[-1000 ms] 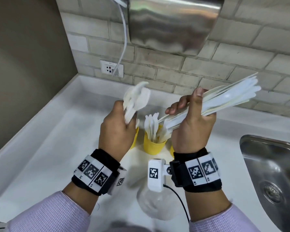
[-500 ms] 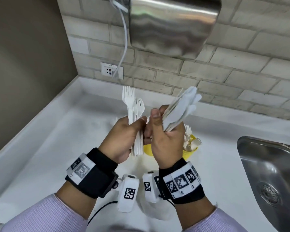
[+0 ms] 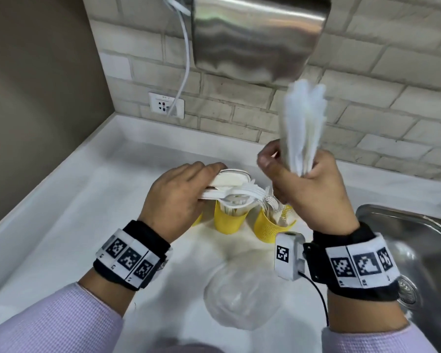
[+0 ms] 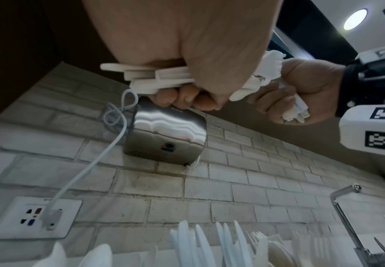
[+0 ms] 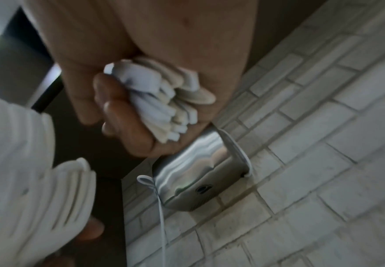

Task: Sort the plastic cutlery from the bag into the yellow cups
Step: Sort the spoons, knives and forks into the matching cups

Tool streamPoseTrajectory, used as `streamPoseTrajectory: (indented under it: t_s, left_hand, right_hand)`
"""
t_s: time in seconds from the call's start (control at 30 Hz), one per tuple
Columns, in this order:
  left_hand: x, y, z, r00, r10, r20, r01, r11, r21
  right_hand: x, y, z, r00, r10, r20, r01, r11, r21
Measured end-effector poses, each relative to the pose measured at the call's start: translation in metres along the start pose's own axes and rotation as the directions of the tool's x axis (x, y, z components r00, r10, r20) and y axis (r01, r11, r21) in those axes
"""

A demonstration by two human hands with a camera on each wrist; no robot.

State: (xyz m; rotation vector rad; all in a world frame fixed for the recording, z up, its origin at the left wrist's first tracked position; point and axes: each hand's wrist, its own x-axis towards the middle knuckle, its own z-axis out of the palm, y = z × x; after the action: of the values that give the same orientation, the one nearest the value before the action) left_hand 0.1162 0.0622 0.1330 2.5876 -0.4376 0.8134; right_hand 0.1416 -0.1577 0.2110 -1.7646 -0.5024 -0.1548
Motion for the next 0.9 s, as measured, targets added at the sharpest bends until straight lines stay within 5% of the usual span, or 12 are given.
streamPoseTrajectory:
  t_s: [0.13,0.4,0.7,0.9]
  left_hand:
    - [0.004,-0.004,-0.004,1.000,0.028,0.002,-0.028,0.998,0.054]
    - [-0.001,-0.008,-0.003,0.997,0.039,-0.070,-0.027,0.987,0.161]
    - [-0.003,-0.003,0.004,0.998,-0.014,-0.059,0.025,0.980,0.197]
    - [0.000,-0.004,0.000,0.992,-0.042,-0.122,0.059,0.989,0.133]
  right_hand:
    - [-0.005,-0.002,0.001,0.991,0.037,0.126,-0.011,0.978,-0.207]
    - [-0.012,-0.008,0.005,0.980,0.098,0.175,-0.044,0.956,-0.291]
    - [-0.002,-0.004,0.015,0.990,0.049,0.136,0.004,0.930,-0.367]
    - [0.003,0.003,0.004,0.996,-0.003,-0.086,-0.015,0.979,-0.204]
